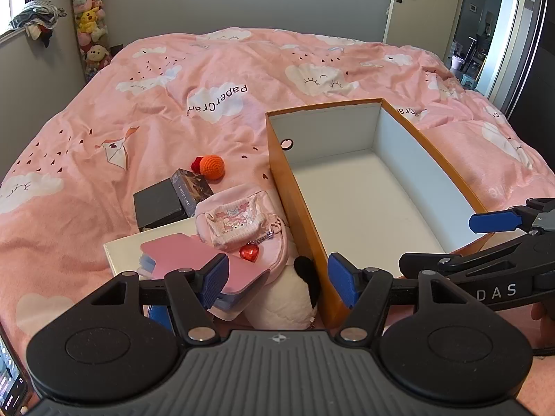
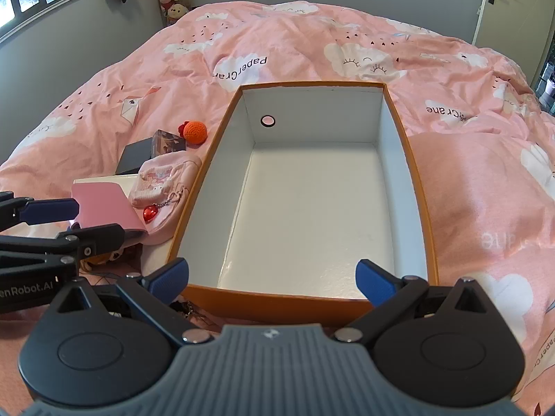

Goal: Organize objects
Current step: 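Move the left tool toward the pink pencil case beside the box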

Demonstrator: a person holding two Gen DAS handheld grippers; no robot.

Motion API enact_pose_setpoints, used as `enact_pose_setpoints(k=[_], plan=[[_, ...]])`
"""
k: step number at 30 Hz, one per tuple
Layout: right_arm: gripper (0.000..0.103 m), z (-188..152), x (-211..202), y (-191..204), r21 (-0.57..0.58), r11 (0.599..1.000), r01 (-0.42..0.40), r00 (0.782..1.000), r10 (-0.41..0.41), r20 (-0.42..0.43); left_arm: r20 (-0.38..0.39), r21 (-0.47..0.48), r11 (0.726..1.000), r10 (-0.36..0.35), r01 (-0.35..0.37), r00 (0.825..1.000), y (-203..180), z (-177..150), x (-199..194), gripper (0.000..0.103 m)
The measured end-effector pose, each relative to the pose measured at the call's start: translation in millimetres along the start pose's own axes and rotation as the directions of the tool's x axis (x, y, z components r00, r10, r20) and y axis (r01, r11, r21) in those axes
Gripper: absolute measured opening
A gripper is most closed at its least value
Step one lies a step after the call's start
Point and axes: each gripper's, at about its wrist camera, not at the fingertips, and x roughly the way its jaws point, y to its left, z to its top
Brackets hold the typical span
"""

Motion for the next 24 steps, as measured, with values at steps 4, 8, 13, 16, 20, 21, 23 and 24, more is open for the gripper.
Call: enact_pose_setpoints(k=[4, 8, 13, 16, 20, 21, 23, 24], plan=[[0.102, 0, 0, -1, 0.002, 1.000, -0.002, 1.000, 0.002, -0.004, -0.001, 0.000, 1.000, 0.000, 0.000, 1.000, 0, 0, 0, 0.076], [0.102, 1, 0, 0, 0.002, 1.000, -0.002, 1.000, 0.002, -0.006, -0.001, 0.000, 1.000, 0.000, 0.000, 1.000, 0, 0, 0, 0.076], [0.102, 1, 1, 0, 0.001, 1.000, -0.010, 1.000, 0.010, -0.011, 0.003, 0.002, 1.000, -0.013, 0.013, 1.000, 3, -3, -2, 0.072], [0.102, 2, 3, 2, -0.007, 1.000, -0.028, 1.000, 0.028, -0.014, 0.006, -0.006, 1.000, -0.019, 0.019, 1.000, 11, -6, -2, 0.072], [0.102, 8, 6, 6, -0.032, 0.998, -0.062, 0.998, 0.062, -0.008, 0.010, -0.039, 0.999, -0.034, 0.034, 0.999, 26, -6, -3, 0.065], [0.102, 11, 8, 7, -0.042, 0.996, -0.074, 0.997, 0.074, -0.009, 0.008, -0.045, 0.998, -0.039, 0.040, 0.999, 28, -4, -3, 0.063], [0.098, 17, 12, 9, -0.056, 0.992, -0.110, 0.994, 0.109, -0.012, -0.003, -0.058, 0.997, -0.045, 0.045, 0.999, 34, 1, -2, 0.061], [0.095, 20, 13, 10, -0.062, 0.990, -0.128, 0.992, 0.127, -0.015, -0.009, -0.062, 0.997, -0.049, 0.048, 0.999, 39, 2, -1, 0.059]])
